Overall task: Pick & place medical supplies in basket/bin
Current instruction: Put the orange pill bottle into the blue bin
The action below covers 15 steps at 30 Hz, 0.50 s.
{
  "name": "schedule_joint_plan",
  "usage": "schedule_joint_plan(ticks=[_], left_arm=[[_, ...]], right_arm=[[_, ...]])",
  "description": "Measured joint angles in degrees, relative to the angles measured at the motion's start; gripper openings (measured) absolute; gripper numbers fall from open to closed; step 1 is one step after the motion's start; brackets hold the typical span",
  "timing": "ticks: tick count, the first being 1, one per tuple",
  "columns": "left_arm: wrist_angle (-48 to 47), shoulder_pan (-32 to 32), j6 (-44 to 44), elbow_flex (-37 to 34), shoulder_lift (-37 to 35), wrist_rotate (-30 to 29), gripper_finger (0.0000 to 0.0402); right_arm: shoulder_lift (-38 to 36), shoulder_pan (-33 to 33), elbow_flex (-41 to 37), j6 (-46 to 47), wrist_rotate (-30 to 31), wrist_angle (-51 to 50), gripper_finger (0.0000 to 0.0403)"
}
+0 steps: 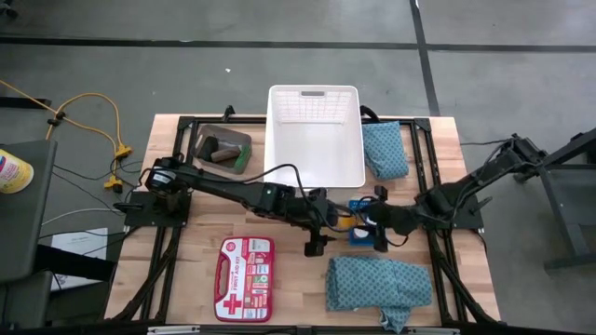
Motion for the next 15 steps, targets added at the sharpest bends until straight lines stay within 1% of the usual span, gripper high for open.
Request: schedule_joint_plan(ticks=[7,11,15], left_arm=[[0.0,0.01,-0.07,0.0,0.0,0.0,0.0281],[0.0,0.01,-0.09,0.0,-0.02,-0.02,0.0281],[0.0,0.01,-0.11,0.0,-0.02,-0.02,0.0281]], right_arm=[[0.02,3.35,0.0,1.57,9.12,-5.04,0.0167],[0.02,4.88,0.0,4.55,11.98,-7.49,0.0168],[0.02,5.71,0.0,10.78,12.61,-12.72,0.0166]])
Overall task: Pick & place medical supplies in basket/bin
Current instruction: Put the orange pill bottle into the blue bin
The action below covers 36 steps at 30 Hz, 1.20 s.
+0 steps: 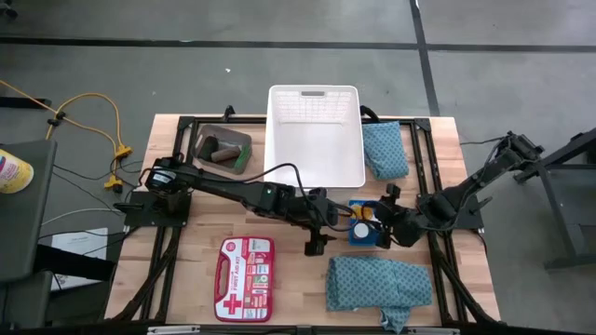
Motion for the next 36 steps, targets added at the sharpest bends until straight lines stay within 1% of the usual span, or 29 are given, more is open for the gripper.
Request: schedule_joint_plan(ticks=[3,11,18,27,36], left_arm=[[-0.01,0.0,0.04,0.0,-0.02,0.0,0.0281],[-0.01,0.0,0.06,0.0,-0.04,-0.02,0.0281],[-0.02,0.0,0.06,0.0,-0.04,-0.04,0.0281],[0.0,0.0,0.06,0.0,-0.04,-0.04,0.0281],[-0.02,0.0,0.04,0.0,-0.04,-0.04,0.0281]], right_arm=[[0.0,0.9,0.0,3.85,0.04,-3.18,0.0166],[0.2,1.69,0.0,4.33,0.04,-4.63,0.0166],[2.9,1.67,0.0,7.26,-0.02,-5.6,0.0168],[7.8,1.67,-0.02,8.95,-0.21,-5.59,0.0169],[8.63,1.65,-0.02,8.92,-0.67,-4.17,0.0169]])
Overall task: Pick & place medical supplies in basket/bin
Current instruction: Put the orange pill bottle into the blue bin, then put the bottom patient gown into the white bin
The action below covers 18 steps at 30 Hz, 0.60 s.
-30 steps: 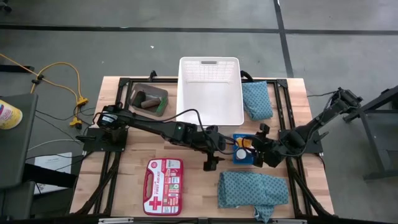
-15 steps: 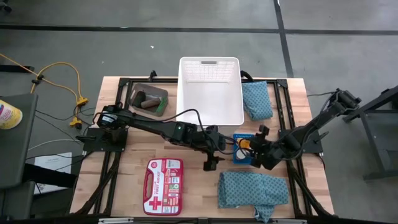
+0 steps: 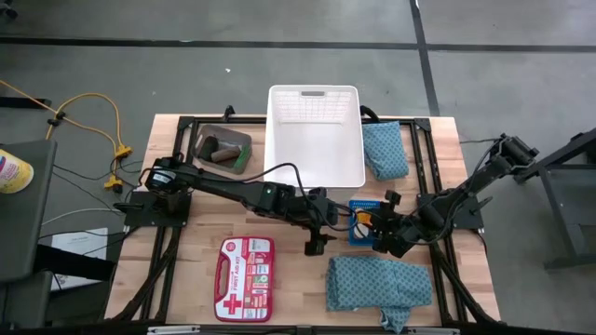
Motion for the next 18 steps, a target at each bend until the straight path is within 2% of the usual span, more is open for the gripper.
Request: schedule_joint_plan(ticks=[10,18], left_arm=[[0.0,-0.02,-0.04,0.0,0.0,0.02,0.0281],[0.0,-0.02,-0.04,0.0,0.0,0.02,0.0281]], right_arm=[[0.0,0.0,0.0,-0.13,-0.2,-0.14,0.0205],[0.02,0.0,0.0,-0.13,-0.21,-0.16,0.0205]])
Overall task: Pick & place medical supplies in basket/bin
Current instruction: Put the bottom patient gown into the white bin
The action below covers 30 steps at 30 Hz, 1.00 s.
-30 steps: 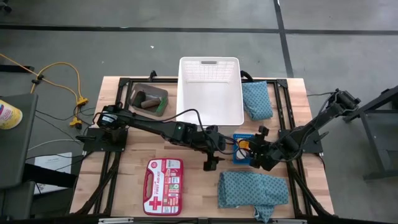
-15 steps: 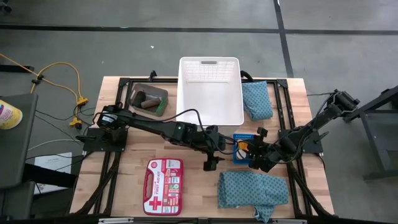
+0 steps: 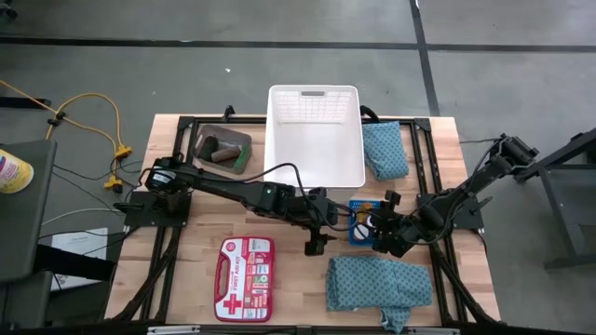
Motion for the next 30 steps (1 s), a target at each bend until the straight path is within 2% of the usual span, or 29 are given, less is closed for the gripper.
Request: schedule_joint_plan(ticks=[26,30], left_arm=[[0.0,0.0,-0.15,0.0,0.0,0.0,0.0281],[0.0,0.0,-0.14,0.0,0.0,0.0,0.0281]], right_arm=[[0.0,0.0,-0.02,-0.06,0.33,0.68,0.0205],[-0.68,0.02,-0.02,-2.99,0.33,3.08,0.0205]])
